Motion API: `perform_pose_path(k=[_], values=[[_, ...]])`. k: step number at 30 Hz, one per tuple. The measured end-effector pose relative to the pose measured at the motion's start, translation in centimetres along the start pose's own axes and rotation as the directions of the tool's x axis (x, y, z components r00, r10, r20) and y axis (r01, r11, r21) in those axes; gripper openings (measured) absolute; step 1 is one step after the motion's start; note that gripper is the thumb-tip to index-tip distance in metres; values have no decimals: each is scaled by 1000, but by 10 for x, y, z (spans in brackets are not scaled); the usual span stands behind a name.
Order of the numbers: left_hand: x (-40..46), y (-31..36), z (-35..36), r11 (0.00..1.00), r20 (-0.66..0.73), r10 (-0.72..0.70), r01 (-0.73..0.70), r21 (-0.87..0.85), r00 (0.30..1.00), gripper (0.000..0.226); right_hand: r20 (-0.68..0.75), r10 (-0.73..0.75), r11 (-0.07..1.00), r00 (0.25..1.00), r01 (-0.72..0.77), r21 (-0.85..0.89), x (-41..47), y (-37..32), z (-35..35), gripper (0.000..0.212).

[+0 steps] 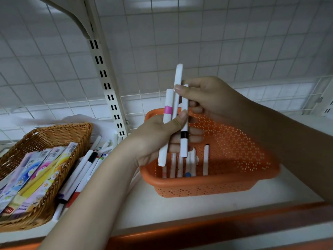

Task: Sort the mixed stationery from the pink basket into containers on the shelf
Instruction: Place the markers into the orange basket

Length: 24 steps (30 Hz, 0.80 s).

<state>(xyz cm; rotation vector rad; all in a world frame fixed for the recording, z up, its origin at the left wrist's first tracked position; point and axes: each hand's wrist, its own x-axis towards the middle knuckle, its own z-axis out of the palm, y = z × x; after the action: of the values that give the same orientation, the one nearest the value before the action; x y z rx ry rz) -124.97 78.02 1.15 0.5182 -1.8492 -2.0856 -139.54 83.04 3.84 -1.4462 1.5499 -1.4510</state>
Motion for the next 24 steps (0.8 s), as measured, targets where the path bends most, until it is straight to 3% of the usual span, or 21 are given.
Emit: perform_pose_path(k=[3,8,14,17,21,24], values=[[-3,2,-2,999,44,-18,17,35,999,29,-9,-30,998,999,31,49,0,-4,-1,8],[-4,1,-9,998,-35,40,-38,42,999,39,-59,-77,997,995,76,-22,0,-14,-20,54],[-3,2,-21,991,-97,44,-31,132,994,29,-115,-169,961,979,138,-240,-4,-20,-34,18],[0,5,-24,972,-223,86,-33,232,971,18,-161,-226,927,961,161,-340,-5,-20,-44,8],[14,8,-22,932,-403,181,-27,360,897,22,-78,-381,784,921,277,-556,-12,-9,-41,11],[37,11,-21,986,-397,13,54,157,918,32,78,-474,614,877,392,-685,-21,-1,-34,15]])
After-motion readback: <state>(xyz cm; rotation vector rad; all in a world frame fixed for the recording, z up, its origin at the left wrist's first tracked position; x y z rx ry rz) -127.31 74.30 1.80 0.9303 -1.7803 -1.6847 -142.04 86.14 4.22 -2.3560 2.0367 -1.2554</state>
